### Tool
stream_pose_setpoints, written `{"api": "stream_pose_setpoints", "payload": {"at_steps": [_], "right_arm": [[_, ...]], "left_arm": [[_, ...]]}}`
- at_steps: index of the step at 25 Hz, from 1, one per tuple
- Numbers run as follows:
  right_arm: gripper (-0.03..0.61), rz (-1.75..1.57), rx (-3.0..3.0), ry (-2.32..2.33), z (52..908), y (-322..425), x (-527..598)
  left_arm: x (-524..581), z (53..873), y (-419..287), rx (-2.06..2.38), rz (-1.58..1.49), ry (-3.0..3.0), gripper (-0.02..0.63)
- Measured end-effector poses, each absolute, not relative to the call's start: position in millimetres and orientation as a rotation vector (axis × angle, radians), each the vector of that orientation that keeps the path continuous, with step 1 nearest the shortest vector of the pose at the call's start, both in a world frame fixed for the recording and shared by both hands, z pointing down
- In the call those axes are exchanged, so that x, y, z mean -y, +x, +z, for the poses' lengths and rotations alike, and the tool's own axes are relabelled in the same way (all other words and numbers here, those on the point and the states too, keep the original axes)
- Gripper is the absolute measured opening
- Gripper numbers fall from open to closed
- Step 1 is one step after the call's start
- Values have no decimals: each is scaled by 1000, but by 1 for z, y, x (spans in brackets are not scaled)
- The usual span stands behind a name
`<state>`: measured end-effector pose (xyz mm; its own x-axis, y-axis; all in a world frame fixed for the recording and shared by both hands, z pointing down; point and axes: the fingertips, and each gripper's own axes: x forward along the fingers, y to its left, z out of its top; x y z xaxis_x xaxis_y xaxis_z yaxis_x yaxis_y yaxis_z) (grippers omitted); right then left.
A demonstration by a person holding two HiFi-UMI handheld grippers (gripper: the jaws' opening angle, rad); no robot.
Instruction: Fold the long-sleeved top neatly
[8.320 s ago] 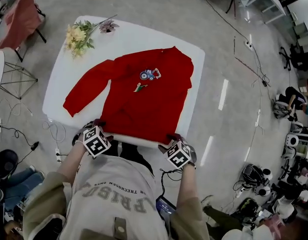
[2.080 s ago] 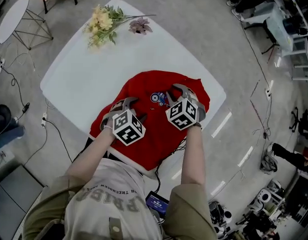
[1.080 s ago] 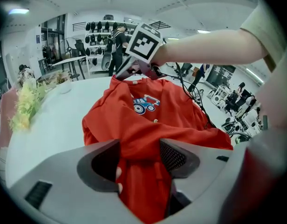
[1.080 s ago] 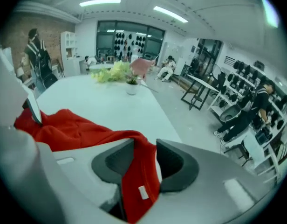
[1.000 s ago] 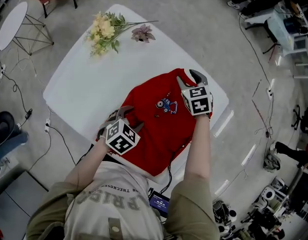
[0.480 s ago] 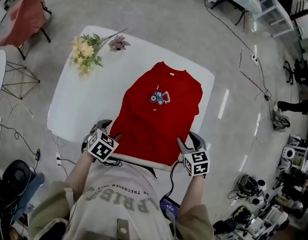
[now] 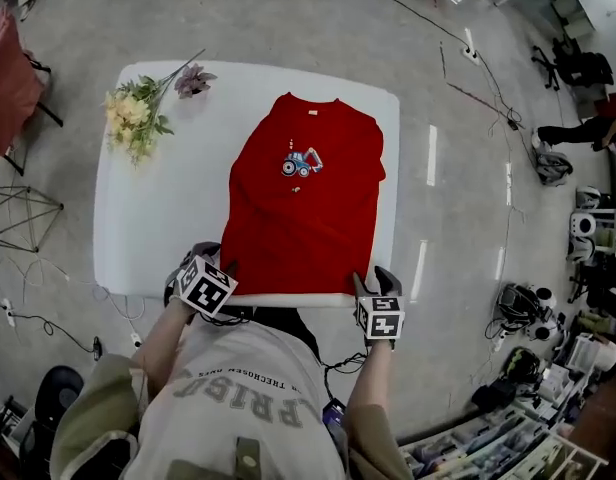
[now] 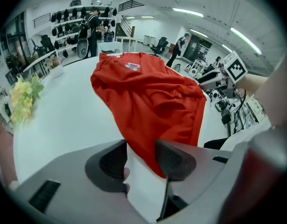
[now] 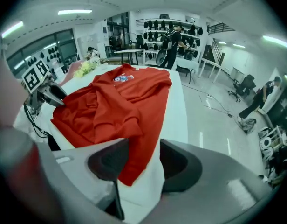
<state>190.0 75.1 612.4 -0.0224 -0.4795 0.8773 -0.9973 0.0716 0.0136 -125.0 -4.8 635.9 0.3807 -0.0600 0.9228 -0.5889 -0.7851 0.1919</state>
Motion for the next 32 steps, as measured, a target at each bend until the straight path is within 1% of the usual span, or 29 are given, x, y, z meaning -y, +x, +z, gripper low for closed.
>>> {"api": "stream_pose_setpoints", "payload": {"at_steps": [3, 4, 5, 6, 9, 13, 14, 16, 17, 18, 19, 20, 21, 25, 28, 29, 30, 31, 32], "right_arm": [[205, 867, 1586, 1454, 623, 181, -84], [172, 865, 1582, 1452, 625, 180, -85], [102, 861, 1576, 1467, 625, 181, -86], [6, 858, 1570, 1487, 622, 182, -86], [0, 865, 1581, 1510, 612, 184, -93], [0, 839, 1648, 1498, 605, 182, -105], [2, 819, 1690, 1498, 601, 179, -104], [2, 771, 1801, 1478, 588, 166, -92], [39, 752, 1859, 1452, 582, 157, -85], [68, 740, 1912, 1420, 577, 149, -77], [133, 734, 1956, 1386, 573, 143, -68], [183, 731, 1988, 1353, 572, 139, -59], [187, 730, 2006, 1321, 574, 138, -50], [187, 762, 1971, 1171, 605, 138, -38], [181, 779, 1935, 1061, 622, 138, -44], [160, 773, 1936, 1043, 621, 138, -45], [116, 765, 1945, 1043, 616, 138, -45], [64, 761, 1959, 1057, 610, 140, -43], [54, 765, 1973, 1075, 603, 141, -41]], "left_arm": [[4, 637, -131, 566, 1437, 2176, 131], [3, 637, -133, 572, 1437, 2180, 102], [2, 636, -135, 579, 1437, 2184, 82], [1, 633, -137, 586, 1439, 2189, 64], [-2, 625, -146, 627, 1428, 2180, 52], [-5, 628, -166, 754, 1467, 2130, 57], [-3, 628, -172, 808, 1496, 2128, 92], [3, 618, -178, 898, 1536, 2155, 233], [6, 609, -175, 917, 1538, 2188, 261], [8, 599, -165, 917, 1523, 2233, 261], [10, 590, -149, 895, 1492, 2288, 261], [9, 583, -125, 852, 1456, 2350, 261], [4, 580, -96, 784, 1430, 2415, 261], [-37, 589, 21, 425, 1517, 2676, 268], [-68, 602, 73, 204, 1596, 2780, 270], [-78, 606, 81, 138, 1618, 2774, 268], [-88, 609, 85, 75, 1636, 2751, 264], [-98, 612, 85, 17, 1639, 2718, 236], [-107, 614, 84, -25, 1619, 2681, 213]]}}
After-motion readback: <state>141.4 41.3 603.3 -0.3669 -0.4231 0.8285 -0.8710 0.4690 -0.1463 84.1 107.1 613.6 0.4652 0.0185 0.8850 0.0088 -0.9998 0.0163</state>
